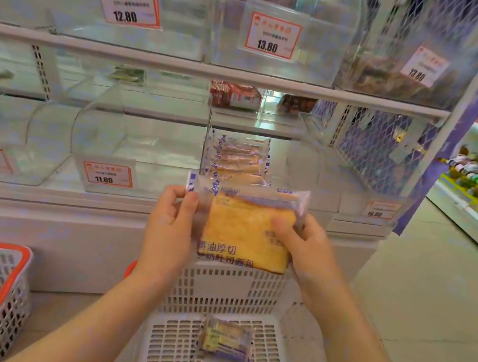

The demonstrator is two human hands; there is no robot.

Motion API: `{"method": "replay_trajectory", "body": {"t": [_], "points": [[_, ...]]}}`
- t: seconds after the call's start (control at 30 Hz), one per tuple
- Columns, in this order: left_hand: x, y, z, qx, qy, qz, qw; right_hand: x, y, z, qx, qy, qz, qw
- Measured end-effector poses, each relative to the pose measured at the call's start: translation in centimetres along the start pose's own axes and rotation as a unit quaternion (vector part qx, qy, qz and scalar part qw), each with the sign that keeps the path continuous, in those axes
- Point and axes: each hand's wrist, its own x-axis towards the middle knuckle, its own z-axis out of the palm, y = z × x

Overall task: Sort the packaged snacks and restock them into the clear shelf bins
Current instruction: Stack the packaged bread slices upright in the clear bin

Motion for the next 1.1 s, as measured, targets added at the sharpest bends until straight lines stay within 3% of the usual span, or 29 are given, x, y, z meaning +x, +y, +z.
{"method": "replay_trajectory", "body": {"t": [0.17, 0.3, 0.43, 0.5, 0.6, 0.7, 0.77, 0.8, 0.93, 1.1], "points": [[3.3, 0.8, 0.6, 0.031, -0.073, 0.037, 0.996, 1.9, -2.1, -1.7, -0.132, -0.093, -0.042, 0.986], [6.9, 1.8, 1.2, 0.133, -0.152, 0.116, 0.972, 4.6, -4.5, -3.8, -0.179, 0.026, -0.174, 0.968], [10.8, 2.5, 2.2, 0.267, -0.167, 0.174, 0.933, 7.7, -6.4, -6.2, -0.187, 0.100, -0.169, 0.963], [12.7, 2.8, 2.6, 0.394, -0.215, 0.216, 0.867, 8.9, -7.3, -7.3, -0.248, 0.101, -0.139, 0.953], [15.4, 3.2, 4.0, 0.575, -0.314, 0.272, 0.705, 9.8, -8.4, -7.9, -0.342, -0.016, -0.094, 0.935], [16.9, 3.0, 6.2, 0.666, -0.437, 0.262, 0.545, 10.5, -9.0, -7.8, -0.404, -0.129, -0.061, 0.903], [17.2, 2.1, 7.6, 0.685, -0.495, 0.240, 0.478, 11.0, -9.1, -7.5, -0.431, -0.155, -0.052, 0.887], [17.3, 1.7, 8.2, 0.690, -0.505, 0.234, 0.462, 11.2, -9.0, -7.4, -0.437, -0.165, -0.046, 0.883], [17.8, 0.2, 9.1, 0.701, -0.500, 0.222, 0.458, 12.1, -7.9, -6.5, -0.442, -0.205, -0.027, 0.873], [18.8, -0.5, 9.1, 0.708, -0.498, 0.177, 0.468, 12.8, -6.0, -5.9, -0.374, -0.205, -0.003, 0.904]]}}
